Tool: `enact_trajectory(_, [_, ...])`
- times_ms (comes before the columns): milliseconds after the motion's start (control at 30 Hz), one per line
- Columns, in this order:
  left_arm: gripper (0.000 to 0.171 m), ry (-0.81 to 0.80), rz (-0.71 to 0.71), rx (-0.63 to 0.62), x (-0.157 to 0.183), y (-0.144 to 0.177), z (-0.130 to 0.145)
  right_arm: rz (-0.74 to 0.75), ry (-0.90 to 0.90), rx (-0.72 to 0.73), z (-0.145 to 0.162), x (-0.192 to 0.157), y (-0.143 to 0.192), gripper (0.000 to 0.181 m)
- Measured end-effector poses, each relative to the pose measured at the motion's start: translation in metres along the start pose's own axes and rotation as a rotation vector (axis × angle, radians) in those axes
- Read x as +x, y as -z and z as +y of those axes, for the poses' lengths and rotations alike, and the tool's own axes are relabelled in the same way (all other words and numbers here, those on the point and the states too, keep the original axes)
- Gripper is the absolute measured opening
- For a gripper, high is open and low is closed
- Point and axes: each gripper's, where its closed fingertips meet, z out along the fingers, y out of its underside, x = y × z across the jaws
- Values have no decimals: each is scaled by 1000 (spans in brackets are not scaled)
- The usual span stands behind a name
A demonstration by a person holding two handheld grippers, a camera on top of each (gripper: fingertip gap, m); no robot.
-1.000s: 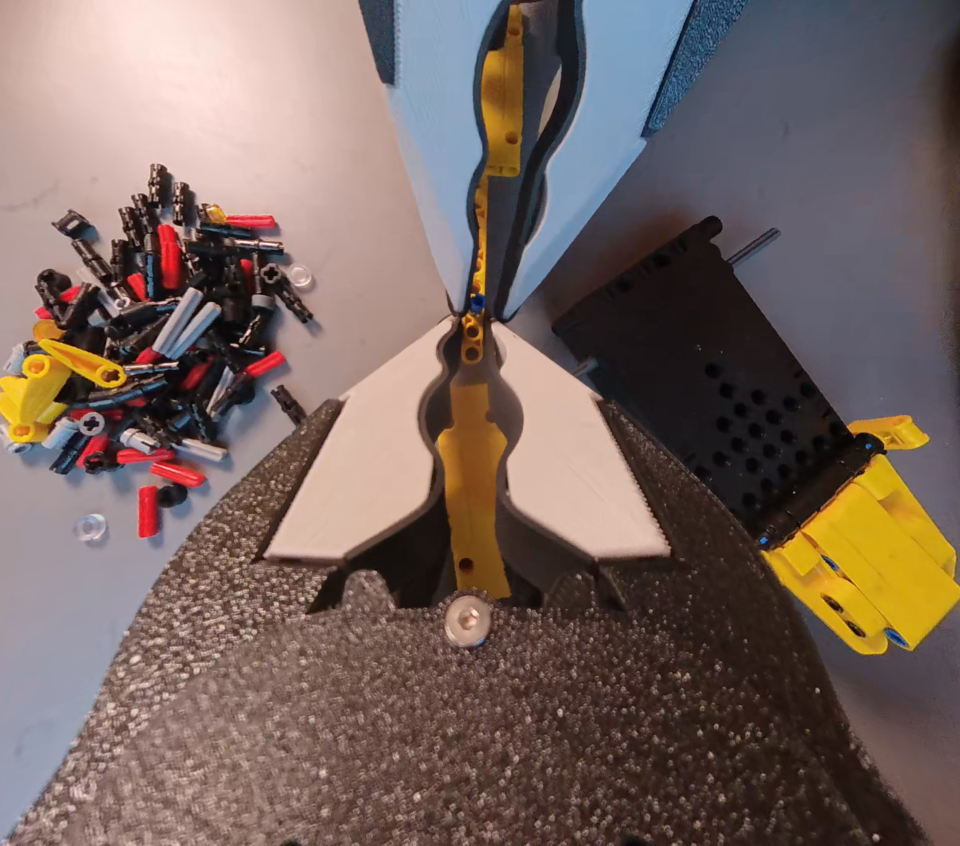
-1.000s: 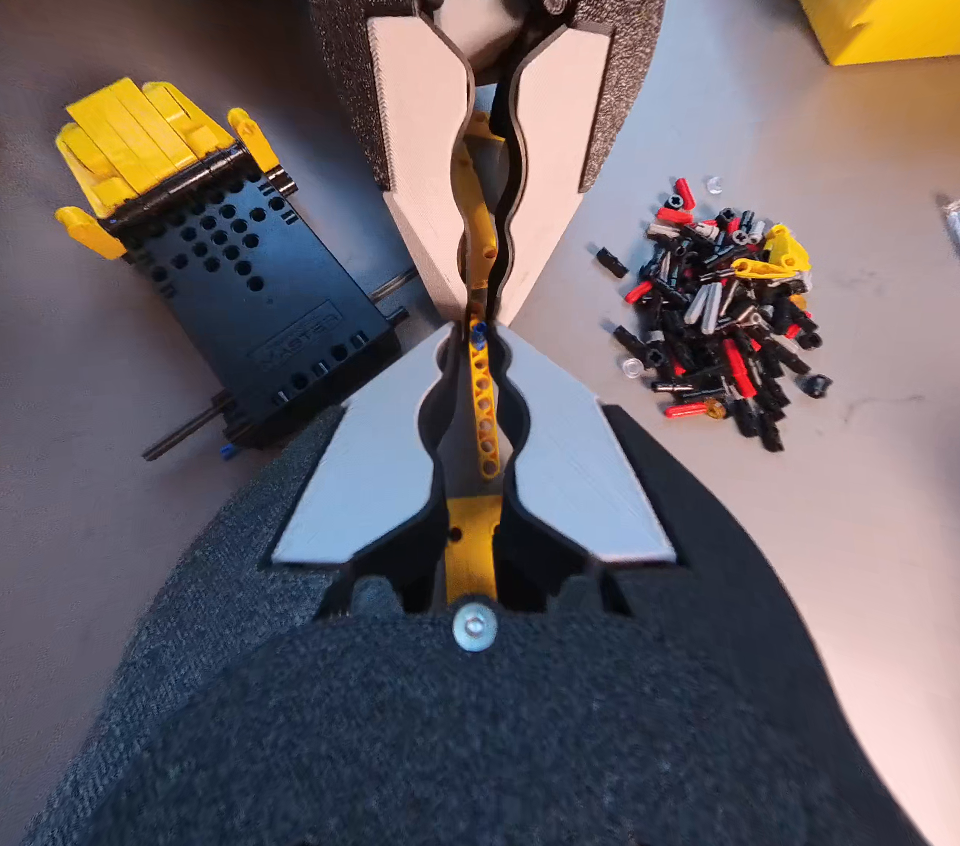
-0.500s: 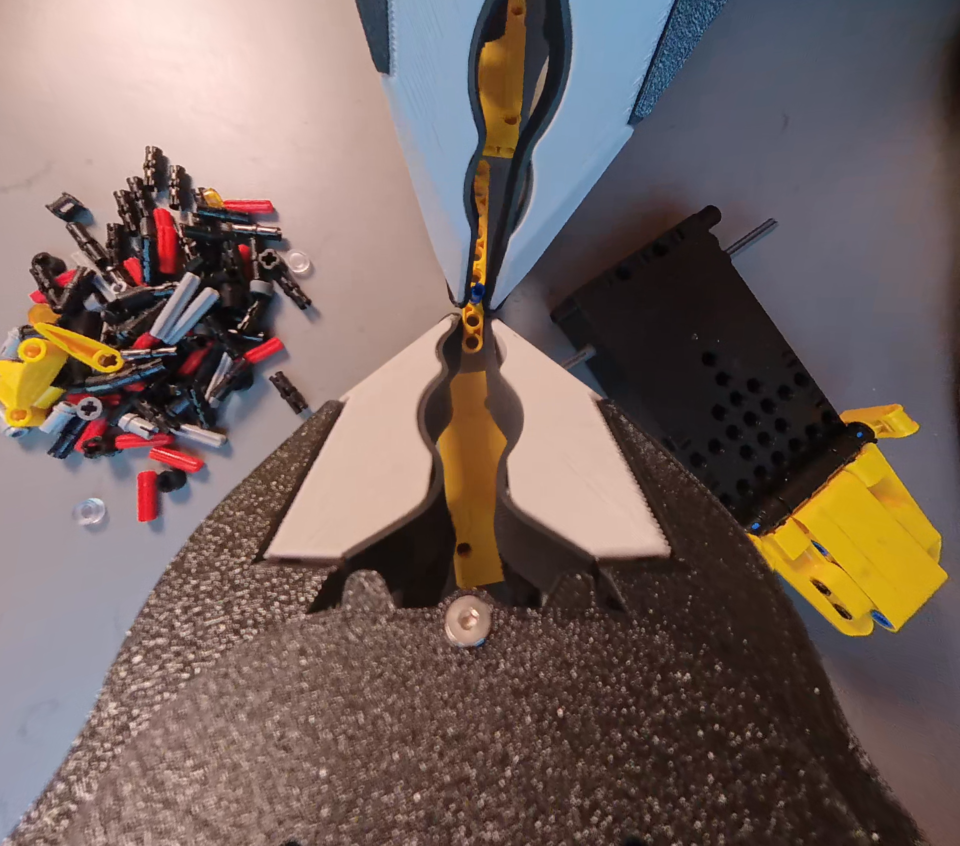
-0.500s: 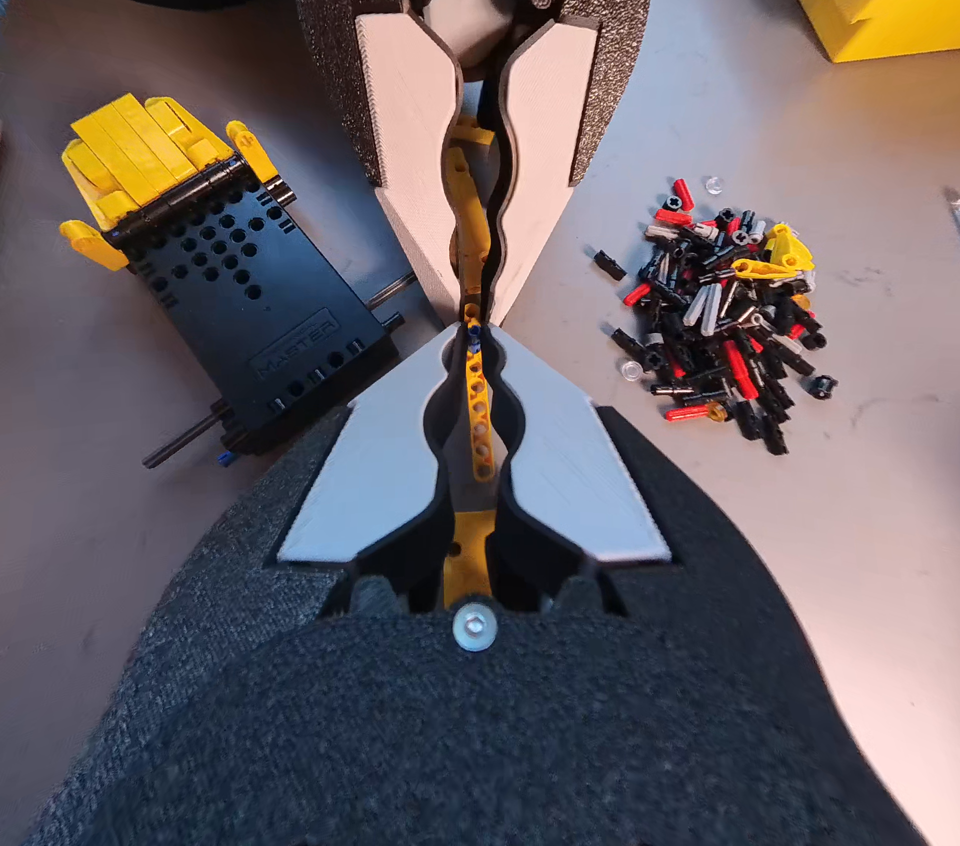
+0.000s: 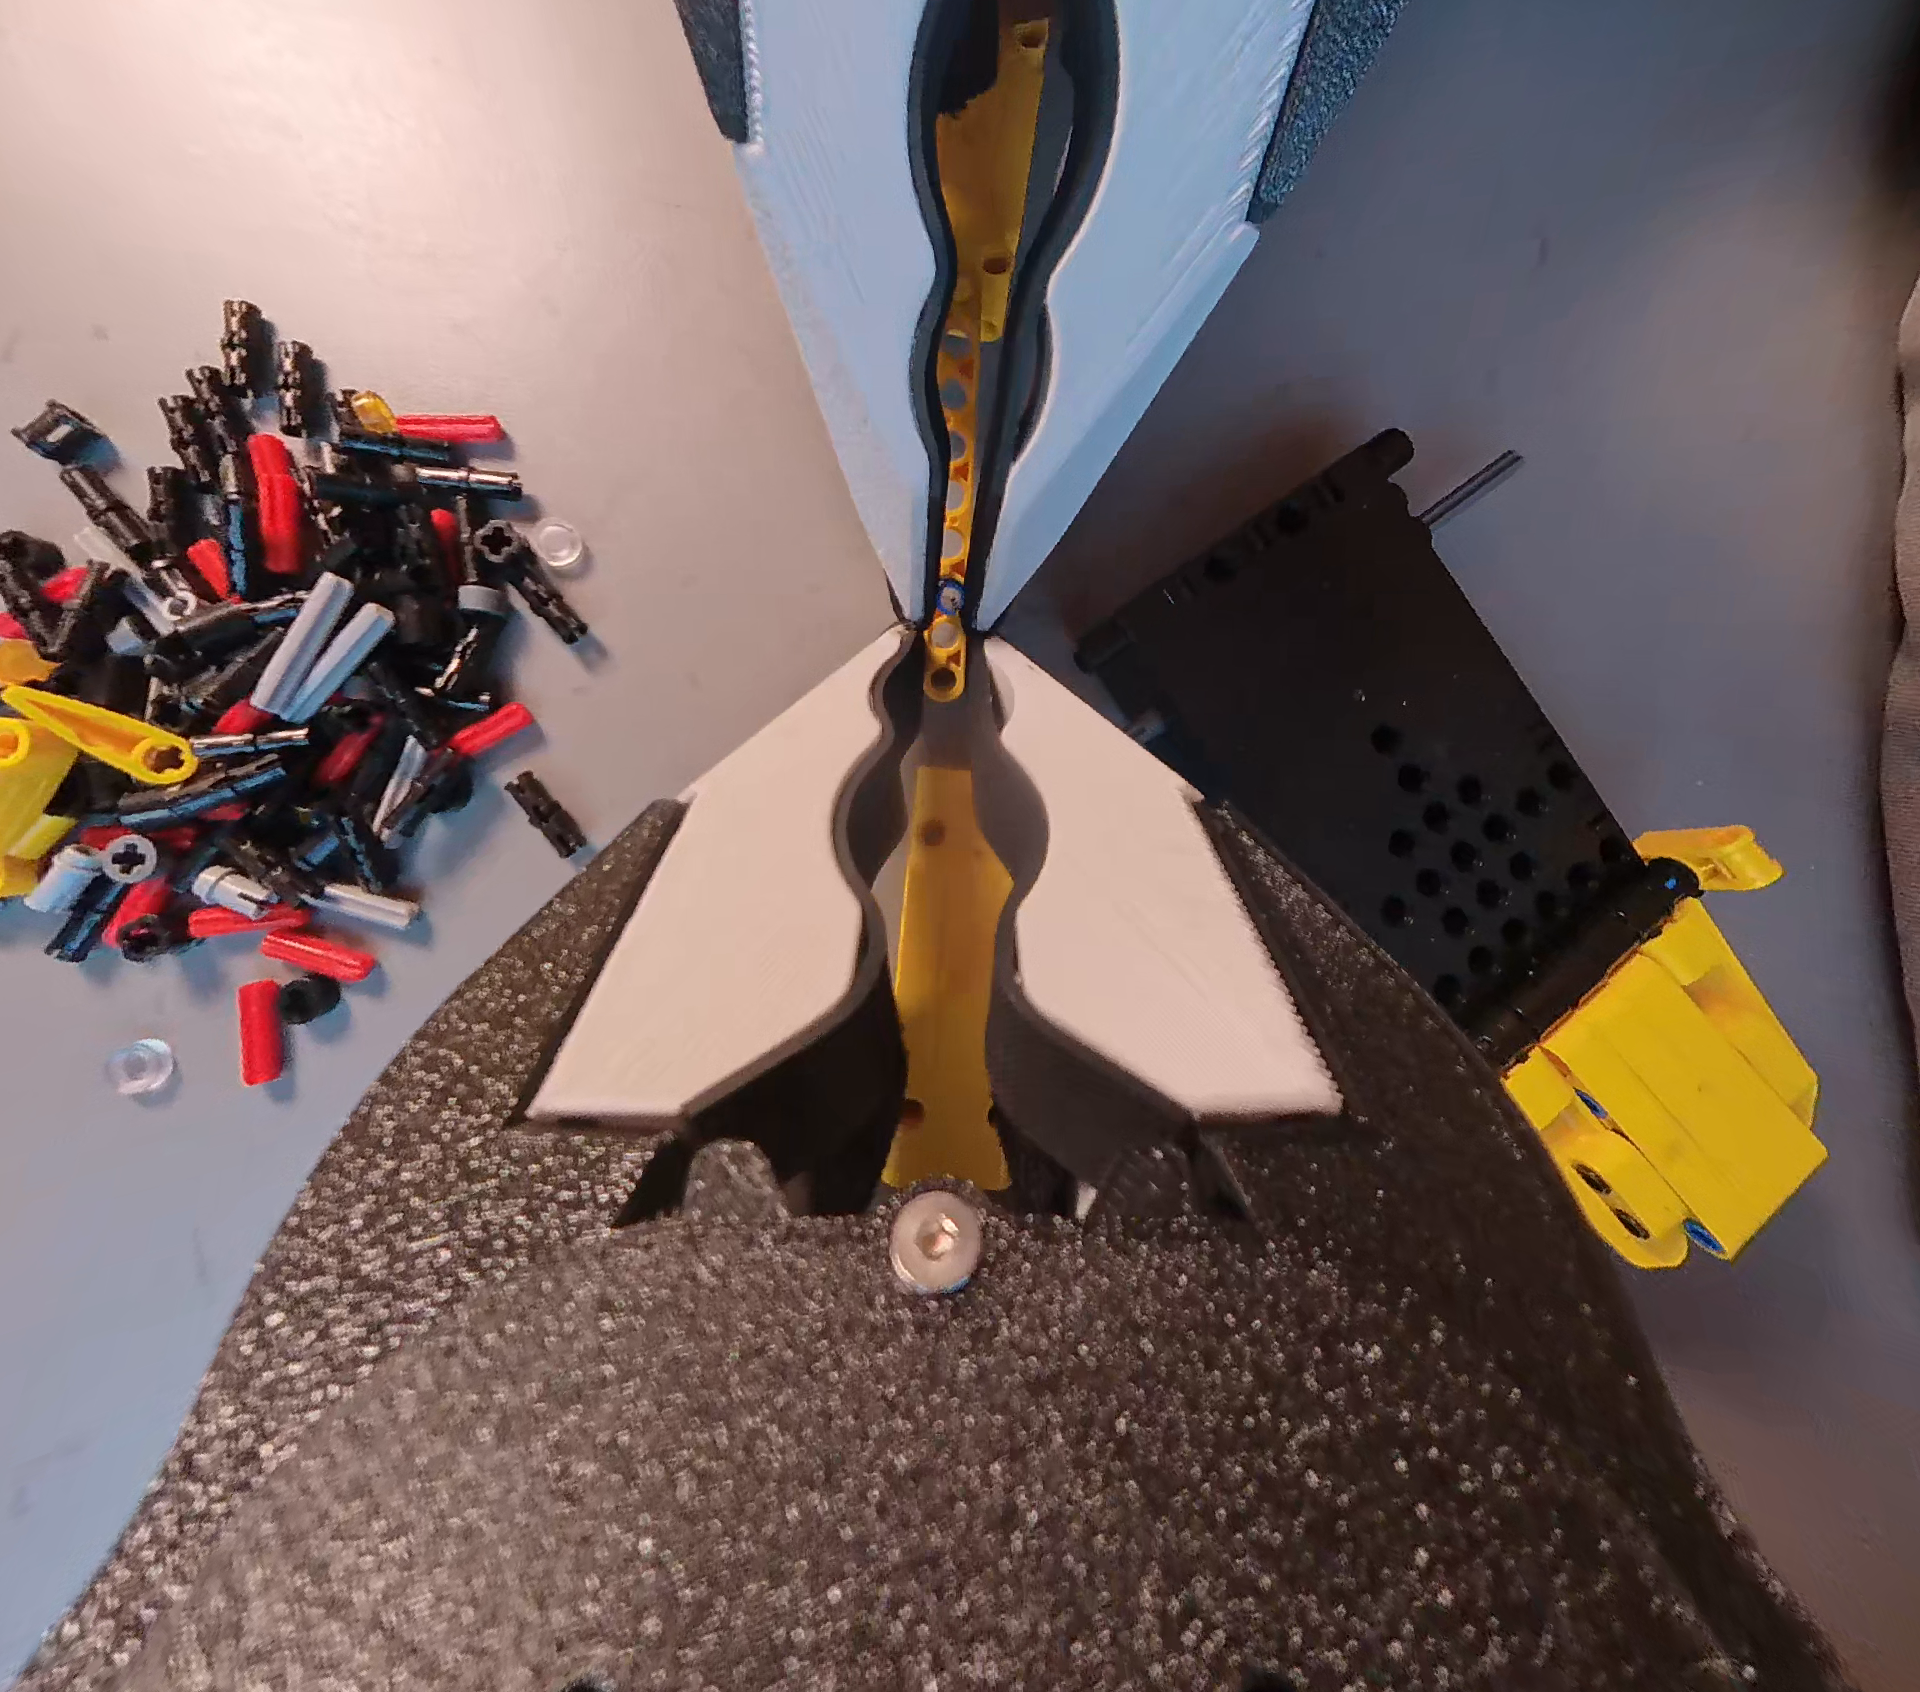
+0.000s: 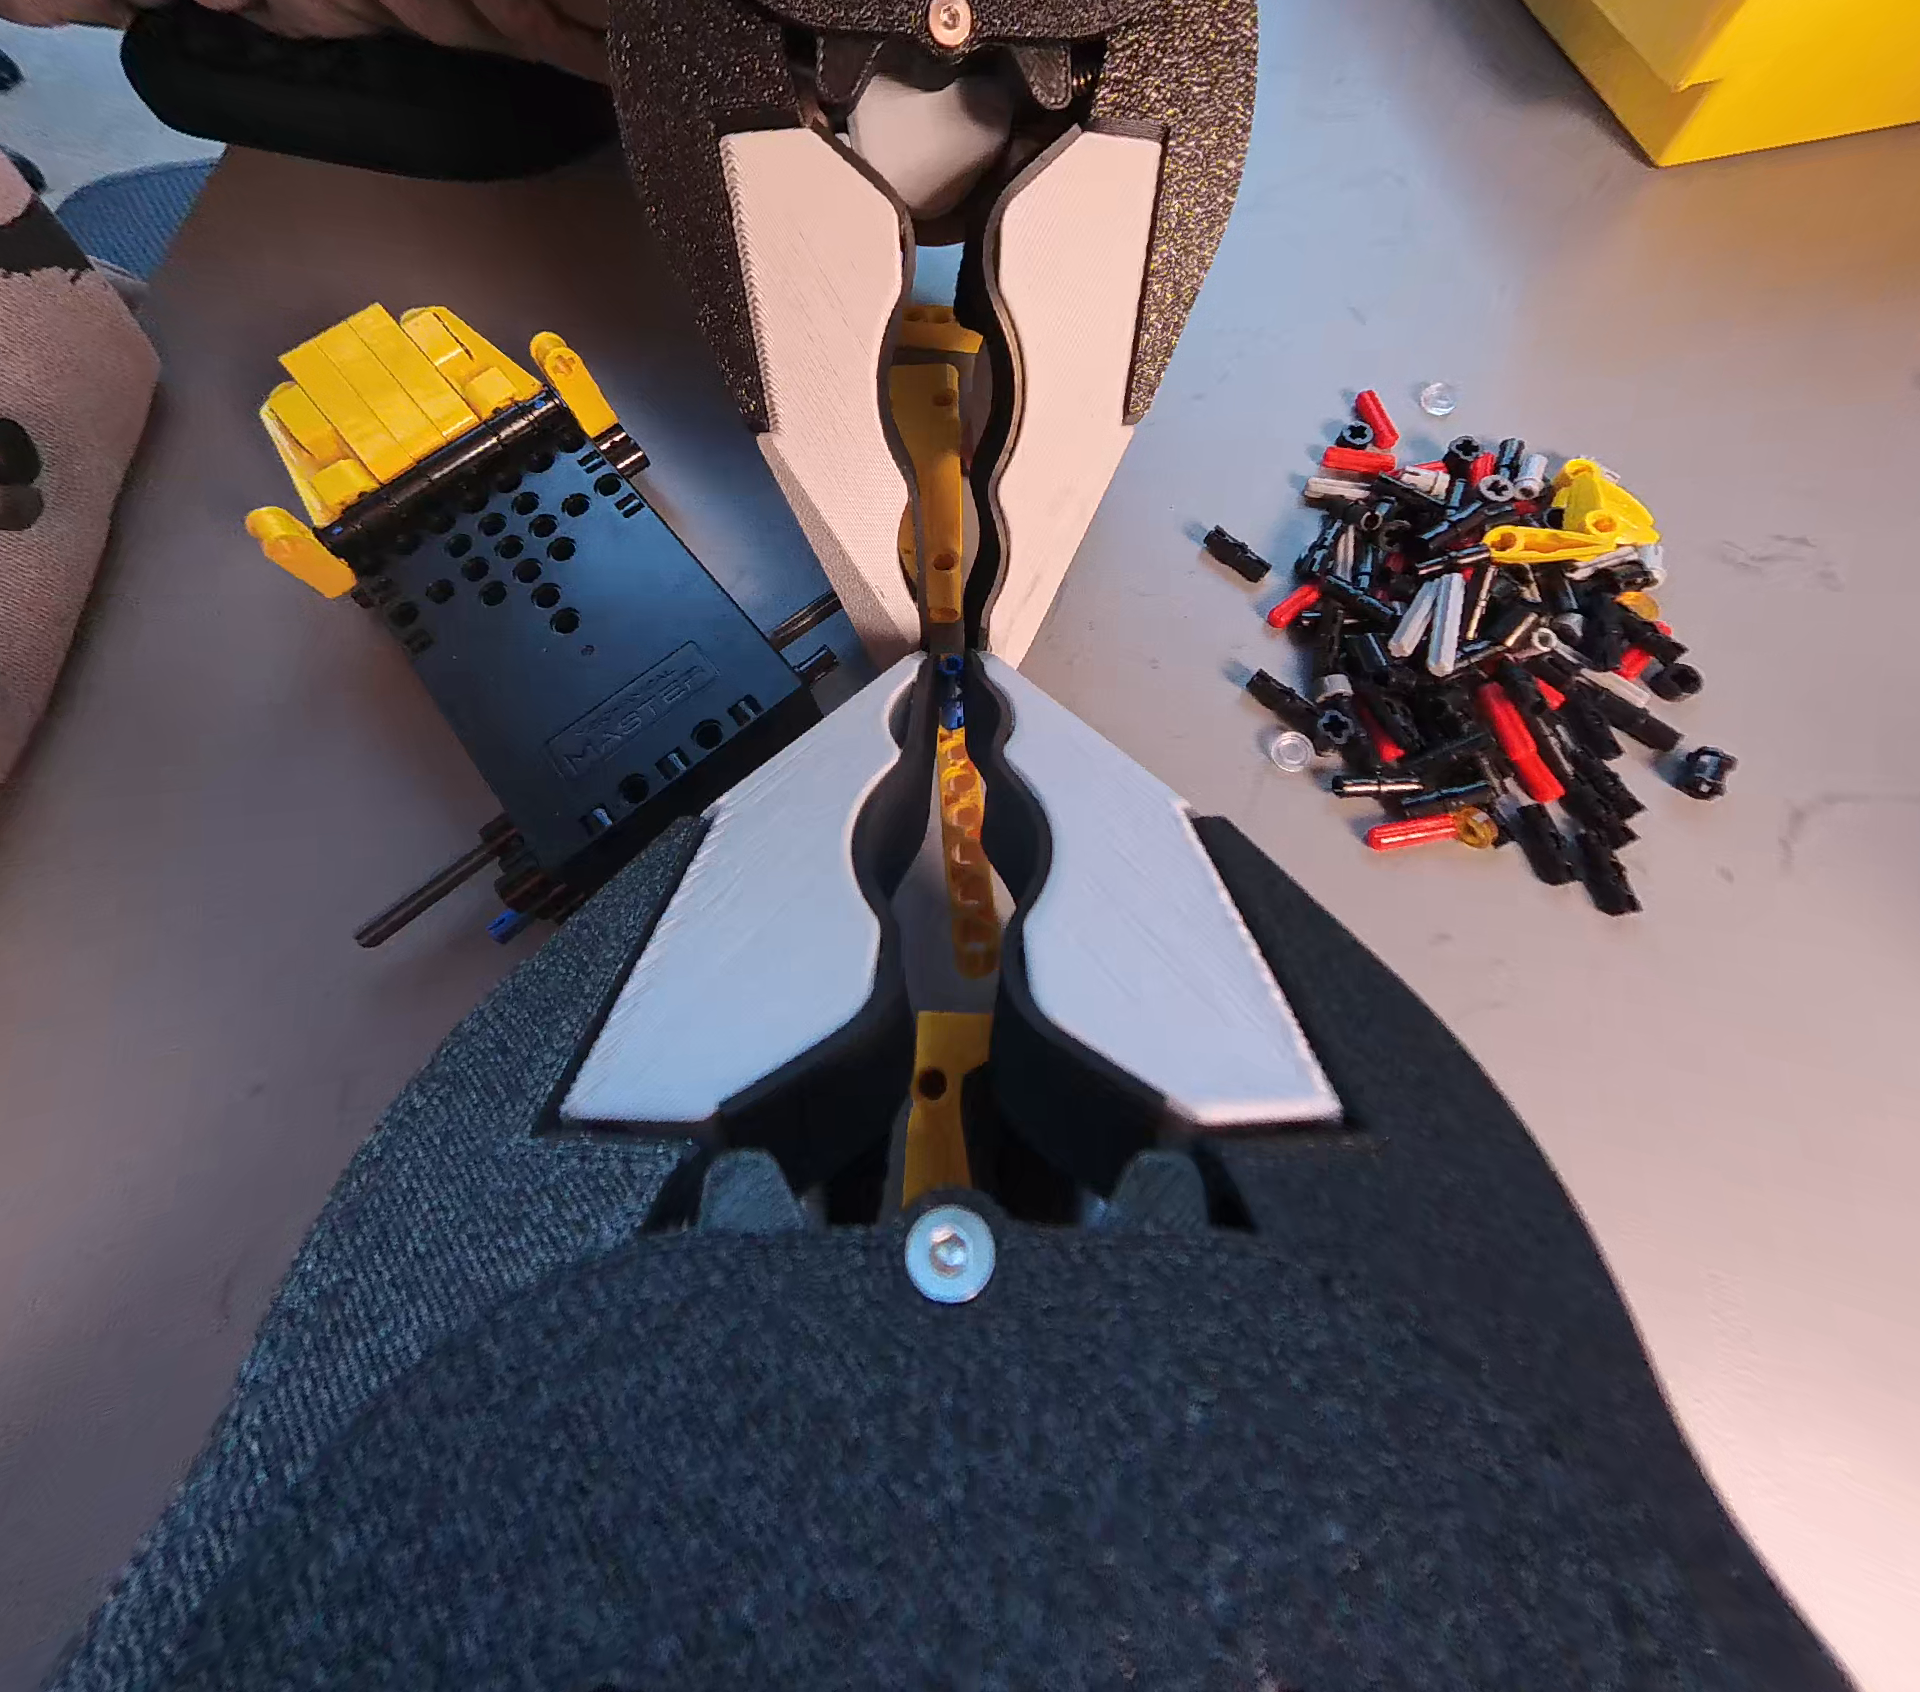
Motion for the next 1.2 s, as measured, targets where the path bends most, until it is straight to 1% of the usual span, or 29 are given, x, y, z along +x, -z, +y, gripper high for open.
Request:
enact_trajectory(267, [7, -5, 11, 0, -2, 0, -1, 12, -18, 21, -3, 3, 1, 0])
enact_trajectory(333, [7, -2, 15, 18, -2, 3, -4, 6, -35, 45, -5, 4, 3, 0])
enact_trajectory(400, [7, -8, 17, 39, -2, 11, -10, -12, -77, 103, -13, 5, 8, 0])
enact_trajectory(433, [7, -1, 34, 82, -1, 20, -17, -27, -111, 164, -21, 6, 12, 1])
enact_trajectory(467, [7, 12, 46, 159, -3, 34, -28, -49, -163, 260, -35, 8, 19, 1])
enact_trajectory(533, [7, 41, 66, 375, -7, 68, -53, -91, -271, 458, -63, 20, 45, 3])
enact_trajectory(600, [9, 46, 101, 550, -6, 94, -68, -121, -318, 617, -88, 23, 65, 3])
enact_trajectory(667, [19, 45, 105, 655, -4, 106, -76, -193, -399, 768, -107, 22, 81, 3])
enact_trajectory(733, [23, 54, 107, 757, -3, 114, -85, -219, -449, 836, -115, 21, 86, 3])
enact_trajectory(767, [23, 64, 127, 805, 1, 118, -90, -228, -450, 857, -118, 18, 86, 3])
enact_trajectory(833, [24, 71, 136, 842, 4, 120, -98, -232, -447, 855, -122, 13, 81, 3])
enact_trajectory(900, [15, 39, 136, 795, 10, 112, -97, -213, -434, 859, -123, 11, 78, 3])
enact_trajectory(967, [7, 22, 79, 782, 8, 108, -97, -192, -430, 858, -123, 13, 77, 3])
enact_trajectory(1033, [7, 33, 44, 781, 5, 107, -96, -146, -393, 839, -121, 14, 77, 3])
enact_trajectory(1100, [7, 57, 46, 791, 4, 107, -96, -92, -326, 808, -121, 14, 77, 3])
enact_trajectory(1200, [9, 91, 72, 814, 4, 110, -98, -37, -280, 770, -115, 13, 74, 2])
